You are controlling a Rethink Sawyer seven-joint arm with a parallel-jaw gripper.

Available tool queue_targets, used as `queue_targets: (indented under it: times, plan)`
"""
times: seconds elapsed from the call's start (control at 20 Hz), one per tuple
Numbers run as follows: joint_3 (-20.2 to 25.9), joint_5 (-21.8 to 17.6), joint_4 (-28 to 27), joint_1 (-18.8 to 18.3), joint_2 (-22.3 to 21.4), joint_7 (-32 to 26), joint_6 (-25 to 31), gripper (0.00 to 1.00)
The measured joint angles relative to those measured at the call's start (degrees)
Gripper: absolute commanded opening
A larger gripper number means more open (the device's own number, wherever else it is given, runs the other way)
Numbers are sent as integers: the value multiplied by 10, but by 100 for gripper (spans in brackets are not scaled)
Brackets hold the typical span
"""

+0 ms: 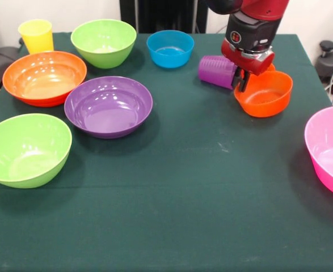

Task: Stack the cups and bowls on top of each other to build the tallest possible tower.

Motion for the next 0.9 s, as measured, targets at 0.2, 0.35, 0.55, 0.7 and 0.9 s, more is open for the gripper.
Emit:
queue_targets:
  times: [0.2, 0.35, 0.55, 0.7, 0.9]
  plan:
    - [1, 0, -3, 0, 0, 0, 0, 0]
    - [2, 0, -7, 0, 0, 0, 4, 0]
    - [9, 0, -19, -4, 0, 0, 11, 0]
    - [18, 2, -34, -12, 0, 0, 13, 0]
    - [26, 2, -56, -21, 1, 0, 18, 0]
